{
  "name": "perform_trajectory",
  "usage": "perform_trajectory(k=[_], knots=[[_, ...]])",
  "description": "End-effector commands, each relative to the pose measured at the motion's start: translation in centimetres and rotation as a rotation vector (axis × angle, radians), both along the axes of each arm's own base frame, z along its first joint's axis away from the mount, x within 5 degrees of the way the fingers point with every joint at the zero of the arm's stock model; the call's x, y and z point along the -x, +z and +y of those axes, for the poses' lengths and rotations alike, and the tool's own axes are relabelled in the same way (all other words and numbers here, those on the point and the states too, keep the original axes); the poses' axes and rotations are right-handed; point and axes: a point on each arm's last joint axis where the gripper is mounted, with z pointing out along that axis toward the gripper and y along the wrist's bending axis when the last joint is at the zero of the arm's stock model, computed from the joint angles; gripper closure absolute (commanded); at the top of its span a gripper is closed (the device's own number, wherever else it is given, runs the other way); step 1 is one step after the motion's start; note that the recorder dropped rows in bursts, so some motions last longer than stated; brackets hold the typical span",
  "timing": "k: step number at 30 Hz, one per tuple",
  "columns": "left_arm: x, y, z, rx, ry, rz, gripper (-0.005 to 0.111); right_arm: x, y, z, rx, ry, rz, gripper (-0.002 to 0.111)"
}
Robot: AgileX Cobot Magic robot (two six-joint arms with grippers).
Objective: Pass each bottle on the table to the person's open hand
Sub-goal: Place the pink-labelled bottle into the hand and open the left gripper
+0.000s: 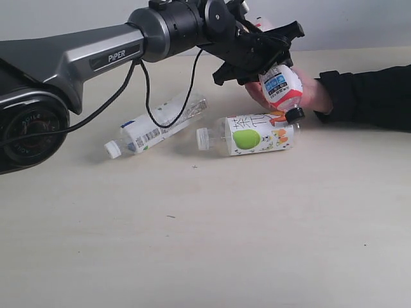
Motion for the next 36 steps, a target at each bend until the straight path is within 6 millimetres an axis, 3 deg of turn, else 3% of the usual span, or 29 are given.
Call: perform_trajectory(k=[1, 12, 14, 16, 18, 22, 36], knots=[[-0.13, -0.96, -0.11, 0.003, 0.014, 0.02, 0.107, 0.0, 0.0, -0.03, 0.007, -0.003, -0.016, 0.108], [-0.19, -0.95, -0.21, 0.025, 0.023, 0.022, 0.106, 0.0, 0.0, -0.03, 0.007, -0.003, -0.016, 0.108], [-0.19, -0.95, -0.22, 0.026, 0.024, 0.024, 0.095, 0.0, 0.0, -0.03, 0.007, -0.003, -0.016, 0.108], [-0.19, -0.95, -0.22, 0.026, 0.024, 0.024, 0.07, 0.0, 0.0, -0.03, 0.007, -0.003, -0.016, 0.108], [-0.18, -0.94, -0.23, 0.028, 0.024, 0.025, 0.055, 0.0, 0.0, -0.03, 0.007, -0.003, -0.016, 0.108], [-0.15, -0.94, -0.25, 0.033, 0.025, 0.031, 0.041, 0.0, 0.0, -0.03, 0.007, -0.003, -0.016, 0.108], [-0.09, -0.89, -0.34, 0.052, 0.03, 0.047, 0.039, 0.0, 0.0, -0.03, 0.007, -0.003, -0.016, 0.108]])
